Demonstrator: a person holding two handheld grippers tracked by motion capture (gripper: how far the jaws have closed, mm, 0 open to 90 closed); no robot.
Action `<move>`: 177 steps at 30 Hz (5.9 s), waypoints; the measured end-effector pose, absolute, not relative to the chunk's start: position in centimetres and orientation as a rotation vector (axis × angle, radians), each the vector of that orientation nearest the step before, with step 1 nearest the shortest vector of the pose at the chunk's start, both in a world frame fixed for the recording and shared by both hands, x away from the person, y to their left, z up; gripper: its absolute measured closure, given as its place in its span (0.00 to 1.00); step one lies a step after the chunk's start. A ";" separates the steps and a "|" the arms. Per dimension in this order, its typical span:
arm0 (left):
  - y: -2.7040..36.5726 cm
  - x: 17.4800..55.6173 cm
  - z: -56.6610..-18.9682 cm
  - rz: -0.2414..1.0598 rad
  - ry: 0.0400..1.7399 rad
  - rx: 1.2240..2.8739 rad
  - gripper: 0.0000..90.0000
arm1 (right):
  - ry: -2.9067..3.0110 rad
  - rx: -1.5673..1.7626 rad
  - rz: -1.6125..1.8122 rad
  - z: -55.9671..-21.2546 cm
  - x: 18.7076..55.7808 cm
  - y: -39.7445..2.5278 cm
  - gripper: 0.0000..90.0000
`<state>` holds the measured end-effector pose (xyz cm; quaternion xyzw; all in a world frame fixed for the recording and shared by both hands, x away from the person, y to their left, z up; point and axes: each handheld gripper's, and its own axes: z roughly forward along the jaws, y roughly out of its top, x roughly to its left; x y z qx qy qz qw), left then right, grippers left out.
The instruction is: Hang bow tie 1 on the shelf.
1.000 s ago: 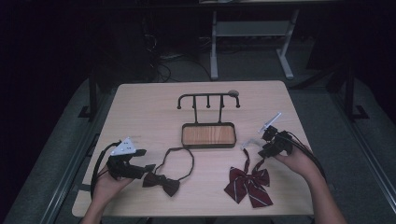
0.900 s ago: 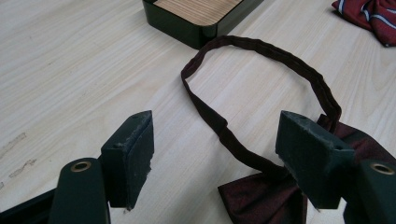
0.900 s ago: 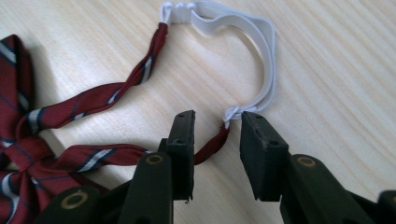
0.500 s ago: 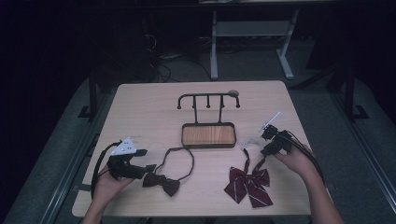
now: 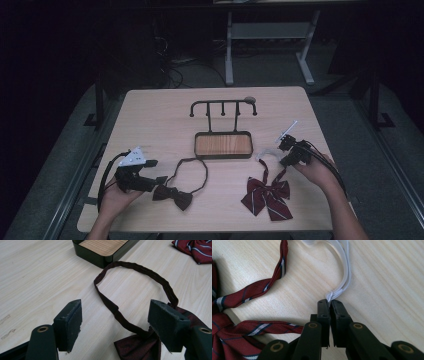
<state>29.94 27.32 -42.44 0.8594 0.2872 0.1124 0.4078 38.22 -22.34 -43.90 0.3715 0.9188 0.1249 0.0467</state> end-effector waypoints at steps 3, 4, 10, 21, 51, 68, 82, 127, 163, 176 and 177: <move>27.3 29.9 -42.4 0.284 0.723 2.168 0.31 | 2.806 1.133 0.375 -43.9 38.3 -22.3 0.96; 27.3 29.9 -42.4 0.282 0.721 2.168 0.31 | 2.805 1.127 0.374 -43.9 38.2 -22.2 0.97; 27.3 29.9 -42.5 0.274 0.718 2.170 0.31 | 2.824 1.104 0.382 -43.7 38.0 -22.1 0.97; 27.2 29.9 -42.5 0.273 0.707 2.178 0.30 | 2.861 1.051 0.488 -41.6 37.5 -22.1 0.97; 27.3 29.9 -42.4 0.280 0.711 2.180 0.30 | 2.925 0.793 0.645 -35.8 35.5 -21.3 0.97; 27.2 29.9 -42.5 0.286 0.700 2.185 0.30 | 2.913 0.717 0.673 -33.1 35.2 -20.6 0.97; 27.2 29.9 -42.5 0.283 0.705 2.180 0.30 | 2.877 0.689 0.681 -30.7 35.4 -20.4 0.97; 27.4 29.9 -42.4 0.276 0.706 2.171 0.30 | 2.813 0.663 0.646 -24.5 39.4 -17.5 0.97; 27.3 29.9 -42.5 0.270 0.706 2.174 0.30 | 2.849 0.828 0.534 -26.5 44.2 -17.4 0.97; 27.4 29.9 -42.4 0.273 0.710 2.168 0.30 | 2.860 0.839 0.559 -27.3 44.3 -17.7 0.94; 27.4 29.9 -42.4 0.273 0.710 2.169 0.30 | 2.865 0.834 0.556 -27.3 44.2 -17.7 0.93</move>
